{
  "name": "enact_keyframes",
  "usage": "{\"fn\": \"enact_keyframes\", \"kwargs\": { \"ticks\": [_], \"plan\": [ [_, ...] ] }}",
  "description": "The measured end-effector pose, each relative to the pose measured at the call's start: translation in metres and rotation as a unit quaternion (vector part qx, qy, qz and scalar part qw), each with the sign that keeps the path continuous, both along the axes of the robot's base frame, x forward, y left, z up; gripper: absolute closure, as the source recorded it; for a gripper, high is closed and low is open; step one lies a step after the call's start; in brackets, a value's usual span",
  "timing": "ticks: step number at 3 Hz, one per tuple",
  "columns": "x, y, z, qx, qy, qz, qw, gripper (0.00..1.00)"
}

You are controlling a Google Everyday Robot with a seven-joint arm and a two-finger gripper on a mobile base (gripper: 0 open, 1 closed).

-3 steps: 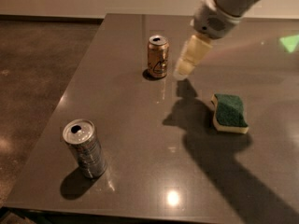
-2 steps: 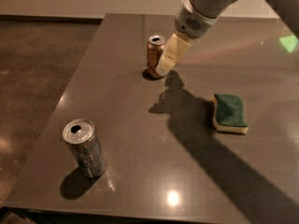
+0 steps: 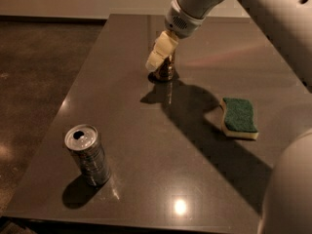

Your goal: Move orange can near sponge

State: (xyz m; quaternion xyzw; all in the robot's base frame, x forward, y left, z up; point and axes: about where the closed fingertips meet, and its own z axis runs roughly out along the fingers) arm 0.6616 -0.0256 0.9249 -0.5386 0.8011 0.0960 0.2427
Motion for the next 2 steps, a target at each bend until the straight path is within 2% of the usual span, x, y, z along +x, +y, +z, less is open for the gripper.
{"fn": "enact_keyframes", "kwargs": {
  "ticks": [1,2],
  "plan": [
    [0.0080,0.0046,-0.0063,0.005,0.014,-0.009,0.9998,0.17],
    [0.0108,0.0038,-0.0104,0.005,0.020,-0.017,0.9996,0.41]
  ]
}}
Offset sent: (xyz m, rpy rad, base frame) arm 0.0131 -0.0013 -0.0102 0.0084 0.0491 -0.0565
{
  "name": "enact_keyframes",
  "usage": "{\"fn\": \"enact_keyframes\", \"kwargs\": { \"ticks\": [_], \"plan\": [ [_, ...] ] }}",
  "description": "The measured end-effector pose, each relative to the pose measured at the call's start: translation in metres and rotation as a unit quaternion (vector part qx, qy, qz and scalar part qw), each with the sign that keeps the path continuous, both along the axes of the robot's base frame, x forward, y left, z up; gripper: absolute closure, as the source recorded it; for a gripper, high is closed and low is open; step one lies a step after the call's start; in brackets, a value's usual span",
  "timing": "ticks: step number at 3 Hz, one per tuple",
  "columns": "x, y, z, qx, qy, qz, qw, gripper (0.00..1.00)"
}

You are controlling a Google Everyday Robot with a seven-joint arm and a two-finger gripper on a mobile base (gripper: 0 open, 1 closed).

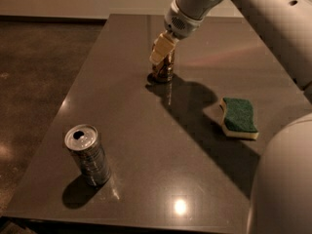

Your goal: Move orange can near sponge

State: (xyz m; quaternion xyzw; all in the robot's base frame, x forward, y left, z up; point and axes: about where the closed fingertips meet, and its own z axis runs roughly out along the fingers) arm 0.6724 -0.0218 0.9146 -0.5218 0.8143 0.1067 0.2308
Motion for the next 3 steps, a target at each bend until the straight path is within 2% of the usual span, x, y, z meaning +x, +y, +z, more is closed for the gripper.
{"fn": "enact_keyframes", "kwargs": {
  "ticks": [1,2,3],
  "plan": [
    [-0.001,-0.005,0.003,0.001,-0.004,-0.003,1.0000,0.64],
    [-0.010,-0.019,0.012,0.003,-0.008,-0.009,0.9999,0.88],
    [-0.028,-0.043,0.021,0.007,-0.004,-0.021,0.9998,1.00]
  ]
}}
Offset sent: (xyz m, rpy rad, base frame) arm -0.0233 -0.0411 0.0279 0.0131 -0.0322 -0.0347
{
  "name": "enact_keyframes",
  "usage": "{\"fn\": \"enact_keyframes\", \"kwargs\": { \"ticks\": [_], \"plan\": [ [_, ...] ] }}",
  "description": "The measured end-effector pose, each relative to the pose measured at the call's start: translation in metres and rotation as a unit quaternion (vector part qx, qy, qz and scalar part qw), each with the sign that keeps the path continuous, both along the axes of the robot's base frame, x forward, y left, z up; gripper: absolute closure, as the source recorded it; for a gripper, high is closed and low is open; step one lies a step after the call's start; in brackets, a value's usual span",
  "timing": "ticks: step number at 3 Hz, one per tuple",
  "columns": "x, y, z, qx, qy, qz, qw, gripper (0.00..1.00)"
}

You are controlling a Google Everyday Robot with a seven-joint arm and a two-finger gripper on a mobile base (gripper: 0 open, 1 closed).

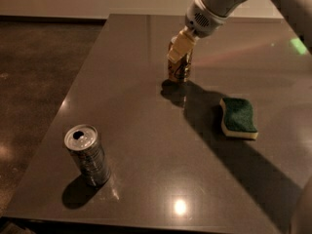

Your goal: Move orange can near sponge

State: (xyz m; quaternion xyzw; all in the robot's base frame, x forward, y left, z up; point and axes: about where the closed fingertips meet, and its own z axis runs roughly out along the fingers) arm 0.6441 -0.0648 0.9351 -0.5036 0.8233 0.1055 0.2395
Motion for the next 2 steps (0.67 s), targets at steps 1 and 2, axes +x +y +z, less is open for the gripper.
{"fn": "enact_keyframes", "kwargs": {
  "ticks": [1,2],
  "plan": [
    [-0.019,-0.027,0.003,0.000,0.009,-0.018,0.9998,1.00],
    [-0.039,-0.045,0.003,0.007,0.019,-0.029,0.9994,1.00]
  ]
}}
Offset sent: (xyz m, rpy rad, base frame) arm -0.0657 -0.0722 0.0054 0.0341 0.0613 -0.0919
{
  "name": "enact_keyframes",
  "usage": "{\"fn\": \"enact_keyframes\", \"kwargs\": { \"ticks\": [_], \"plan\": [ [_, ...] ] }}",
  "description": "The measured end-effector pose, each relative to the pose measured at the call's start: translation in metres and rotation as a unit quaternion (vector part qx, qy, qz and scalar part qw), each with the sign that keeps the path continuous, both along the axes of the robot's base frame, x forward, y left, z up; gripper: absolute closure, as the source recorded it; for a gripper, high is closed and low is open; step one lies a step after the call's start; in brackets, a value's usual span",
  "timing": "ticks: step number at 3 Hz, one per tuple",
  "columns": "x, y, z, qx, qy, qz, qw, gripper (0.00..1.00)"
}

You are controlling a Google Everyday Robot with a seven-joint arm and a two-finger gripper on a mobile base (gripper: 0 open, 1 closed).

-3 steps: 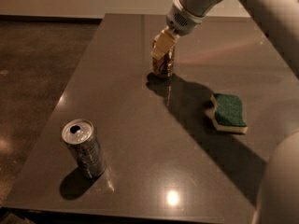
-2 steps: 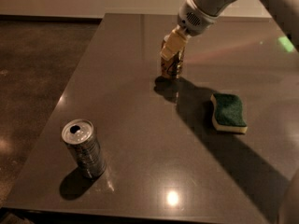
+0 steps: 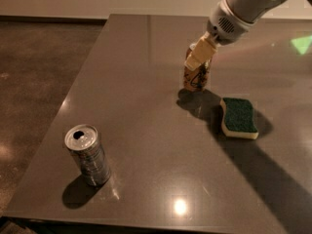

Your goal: Move orange can near sponge

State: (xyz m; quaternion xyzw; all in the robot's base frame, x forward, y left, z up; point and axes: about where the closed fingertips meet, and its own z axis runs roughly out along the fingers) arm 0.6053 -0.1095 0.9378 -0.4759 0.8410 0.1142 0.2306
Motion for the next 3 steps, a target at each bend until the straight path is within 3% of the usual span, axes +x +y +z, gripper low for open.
{"fn": "enact_keyframes", "kwargs": {
  "ticks": [2,3],
  "plan": [
    [-0.034,-0.026,-0.011,0.011,0.019,-0.022,0.9995,1.00],
    [-0.047,-0.034,-0.017,0.011,0.024,-0.028,0.9992,0.81]
  ]
}}
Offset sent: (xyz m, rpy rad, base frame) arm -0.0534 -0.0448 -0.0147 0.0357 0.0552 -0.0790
